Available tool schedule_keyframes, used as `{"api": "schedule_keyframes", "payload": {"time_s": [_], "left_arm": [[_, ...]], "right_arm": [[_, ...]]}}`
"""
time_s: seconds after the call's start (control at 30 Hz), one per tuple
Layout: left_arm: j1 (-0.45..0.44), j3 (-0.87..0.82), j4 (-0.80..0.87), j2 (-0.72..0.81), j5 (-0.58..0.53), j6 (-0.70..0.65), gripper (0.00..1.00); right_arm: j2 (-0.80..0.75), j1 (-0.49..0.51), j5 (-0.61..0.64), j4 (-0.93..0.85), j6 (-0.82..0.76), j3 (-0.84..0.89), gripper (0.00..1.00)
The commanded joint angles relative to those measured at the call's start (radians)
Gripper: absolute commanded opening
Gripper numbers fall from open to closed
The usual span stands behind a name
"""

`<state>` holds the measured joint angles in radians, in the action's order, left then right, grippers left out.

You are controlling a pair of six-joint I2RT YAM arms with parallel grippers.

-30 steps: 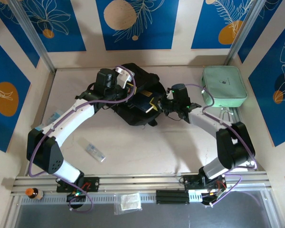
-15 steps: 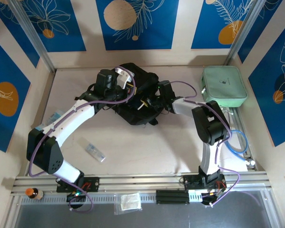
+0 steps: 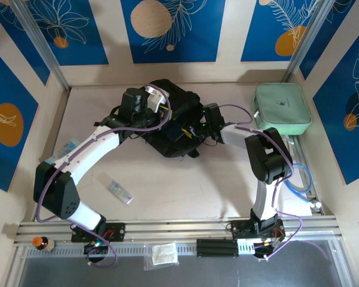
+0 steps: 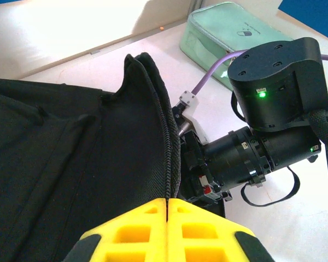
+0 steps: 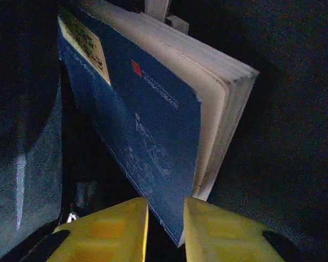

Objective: Pack books, pencil case, and school supplies into a backpack

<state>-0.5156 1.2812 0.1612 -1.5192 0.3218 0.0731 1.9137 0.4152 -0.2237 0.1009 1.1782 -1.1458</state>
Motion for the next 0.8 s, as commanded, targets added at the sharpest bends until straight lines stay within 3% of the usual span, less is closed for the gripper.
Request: {"api": "schedule_keyframes", "payload": {"time_s": [0.0, 0.13, 0.47, 0.77], "left_arm": [[-0.004, 0.0, -0.043, 0.018, 0.036, 0.007, 0.0], [-0.004, -0.003, -0.034, 0.022, 0.04, 0.01, 0.0], [-0.004, -0.016, -0.054, 0.017, 0.048, 0.017, 0.0], [-0.004, -0.023, -0.055, 0.019, 0.05, 0.018, 0.0]], "right_arm": [[0.049, 0.01, 0.018, -0.052, -0.027, -0.071, 0.22], [0.069, 0.022, 0.092, -0.135, -0.046, -0.119, 0.22], [-0.018, 0.042, 0.206, -0.272, -0.089, -0.092, 0.33], [0.044, 0.046, 0.139, -0.243, -0.081, -0.117, 0.34]]}}
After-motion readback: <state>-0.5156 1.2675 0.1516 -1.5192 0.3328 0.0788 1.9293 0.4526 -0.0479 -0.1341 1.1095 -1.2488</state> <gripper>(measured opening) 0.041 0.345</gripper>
